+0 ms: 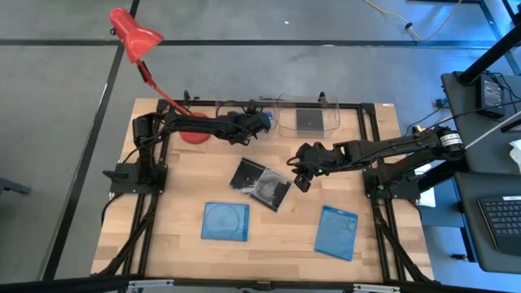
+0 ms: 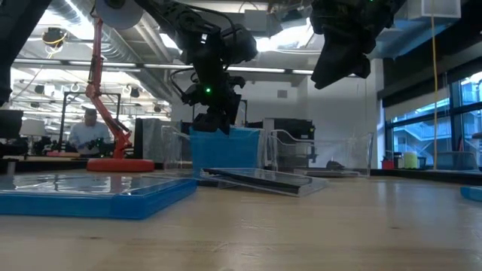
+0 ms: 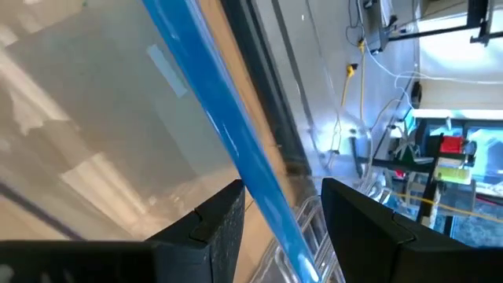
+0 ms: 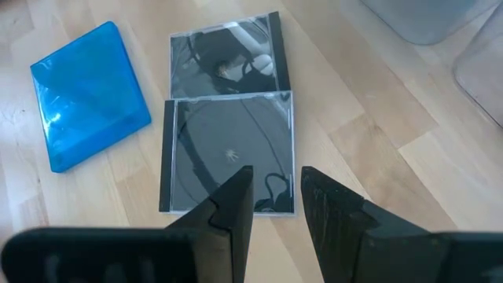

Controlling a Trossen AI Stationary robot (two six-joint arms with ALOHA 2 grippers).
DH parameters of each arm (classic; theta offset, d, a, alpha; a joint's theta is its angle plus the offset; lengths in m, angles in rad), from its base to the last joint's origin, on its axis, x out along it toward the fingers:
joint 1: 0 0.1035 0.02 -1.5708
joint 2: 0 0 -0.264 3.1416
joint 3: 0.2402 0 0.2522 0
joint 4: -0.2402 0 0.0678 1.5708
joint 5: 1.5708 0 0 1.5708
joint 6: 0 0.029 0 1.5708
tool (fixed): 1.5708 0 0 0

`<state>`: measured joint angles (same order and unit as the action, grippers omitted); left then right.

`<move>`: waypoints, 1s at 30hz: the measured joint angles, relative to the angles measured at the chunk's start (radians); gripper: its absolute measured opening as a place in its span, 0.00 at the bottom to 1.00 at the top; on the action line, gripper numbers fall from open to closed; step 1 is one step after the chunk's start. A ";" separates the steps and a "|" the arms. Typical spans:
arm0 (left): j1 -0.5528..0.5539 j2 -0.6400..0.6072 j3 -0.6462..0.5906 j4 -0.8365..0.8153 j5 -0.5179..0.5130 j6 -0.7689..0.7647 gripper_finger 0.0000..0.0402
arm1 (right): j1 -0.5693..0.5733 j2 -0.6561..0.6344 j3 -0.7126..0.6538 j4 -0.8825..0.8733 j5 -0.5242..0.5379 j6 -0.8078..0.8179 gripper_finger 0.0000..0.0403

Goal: Pick & place jewel cases by type
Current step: Put the center blue cd case into the left transparent bin

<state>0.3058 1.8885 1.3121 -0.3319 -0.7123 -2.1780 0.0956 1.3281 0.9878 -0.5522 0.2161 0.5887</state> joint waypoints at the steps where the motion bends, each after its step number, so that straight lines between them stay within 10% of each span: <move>1: -0.001 0.000 0.000 0.000 0.001 0.000 0.41 | 0.000 0.000 0.000 0.000 0.000 -0.008 0.28; 16: -0.001 0.000 0.000 0.000 0.040 0.119 0.42 | 0.000 0.000 0.000 0.000 0.000 -0.078 0.28; 30: 0.009 0.000 0.000 -0.087 0.169 -0.091 0.42 | 0.000 0.000 0.000 0.000 0.001 -0.078 0.28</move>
<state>0.3145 1.8885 1.3121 -0.4187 -0.5434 -2.2692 0.0953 1.3281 0.9878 -0.5519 0.2169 0.5106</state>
